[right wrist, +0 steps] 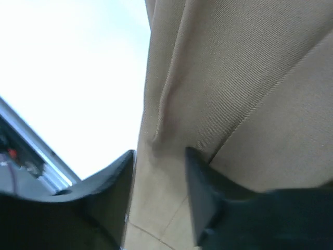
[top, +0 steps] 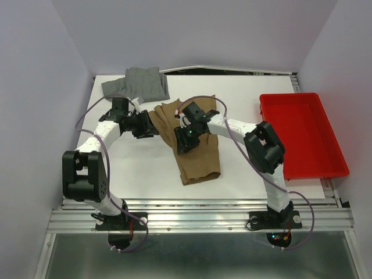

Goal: Fold and stack the skirts
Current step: Fold the skirt

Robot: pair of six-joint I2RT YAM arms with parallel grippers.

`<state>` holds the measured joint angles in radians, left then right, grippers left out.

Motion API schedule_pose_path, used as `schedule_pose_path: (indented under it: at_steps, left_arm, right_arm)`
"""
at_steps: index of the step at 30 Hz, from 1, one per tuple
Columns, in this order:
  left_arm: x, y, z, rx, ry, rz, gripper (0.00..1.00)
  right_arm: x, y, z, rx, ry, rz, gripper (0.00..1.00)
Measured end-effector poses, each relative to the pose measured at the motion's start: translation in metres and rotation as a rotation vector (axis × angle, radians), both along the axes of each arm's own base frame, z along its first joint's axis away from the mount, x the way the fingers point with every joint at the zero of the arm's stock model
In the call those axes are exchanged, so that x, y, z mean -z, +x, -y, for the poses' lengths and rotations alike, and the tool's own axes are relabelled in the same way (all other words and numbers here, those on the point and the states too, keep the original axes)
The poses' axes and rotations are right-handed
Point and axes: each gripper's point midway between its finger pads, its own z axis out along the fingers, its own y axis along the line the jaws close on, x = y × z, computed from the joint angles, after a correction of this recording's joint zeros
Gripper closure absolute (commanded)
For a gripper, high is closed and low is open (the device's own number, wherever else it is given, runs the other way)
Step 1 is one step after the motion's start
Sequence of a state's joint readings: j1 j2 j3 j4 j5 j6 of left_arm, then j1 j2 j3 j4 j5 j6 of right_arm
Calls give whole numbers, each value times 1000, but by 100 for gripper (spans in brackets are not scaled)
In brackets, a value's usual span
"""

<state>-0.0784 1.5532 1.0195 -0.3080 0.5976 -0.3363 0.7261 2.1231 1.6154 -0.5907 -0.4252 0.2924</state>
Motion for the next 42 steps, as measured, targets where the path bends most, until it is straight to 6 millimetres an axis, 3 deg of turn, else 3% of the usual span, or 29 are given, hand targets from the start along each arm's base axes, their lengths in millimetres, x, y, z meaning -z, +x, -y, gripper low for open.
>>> schedule_pose_path:
  at_steps: [4,7,8,10,12,14,16,19,23,26,29,31,33,36,38,39,41,42]
  left_arm:
    - [-37,-3,10,186,91,176,68]
    - [-61,-20,35,321,100,298,72]
    - [-75,-34,52,386,74,358,74]
    - [-90,-58,77,465,14,430,82]
    - [-95,-82,101,516,-79,453,86]
    - [-85,-104,119,556,-159,409,94]
    - [-69,-113,135,587,-195,343,96]
    - [-42,-120,160,643,-215,264,100]
    - [-8,-132,176,693,-213,157,100]
    - [34,-131,171,678,-177,28,100]
    - [77,-126,151,610,-133,-126,100]
    - [78,-120,145,597,-137,-159,81]
    - [69,-107,144,614,-103,-103,58]
    - [39,-83,147,671,-3,101,37]
    - [8,-74,150,708,92,283,33]
    - [-17,-75,155,748,150,424,33]
    - [-51,-85,164,816,233,620,32]
    - [-70,-99,173,858,269,722,32]
  right_arm:
    - [-14,6,-4,-13,61,-13,27]
    - [-33,14,-4,-22,108,12,30]
    - [-45,17,0,-22,130,20,31]
    - [-67,22,14,-13,177,36,36]
    - [-94,28,44,26,233,57,42]
    - [-109,27,72,61,262,67,51]
    - [-114,24,105,106,279,74,58]
    - [-92,-8,117,93,287,-19,59]
    - [-38,-59,117,40,255,-235,61]
    - [-7,-77,119,33,237,-348,63]
    - [19,-88,121,42,223,-457,67]
    - [25,-93,119,41,239,-512,67]
    - [25,-94,117,39,254,-531,66]
    - [24,-93,115,44,263,-535,64]
    - [23,-92,114,49,268,-537,60]
    - [22,-92,114,51,272,-539,58]
    - [21,-91,112,57,278,-547,52]
    - [19,-90,112,60,282,-551,51]
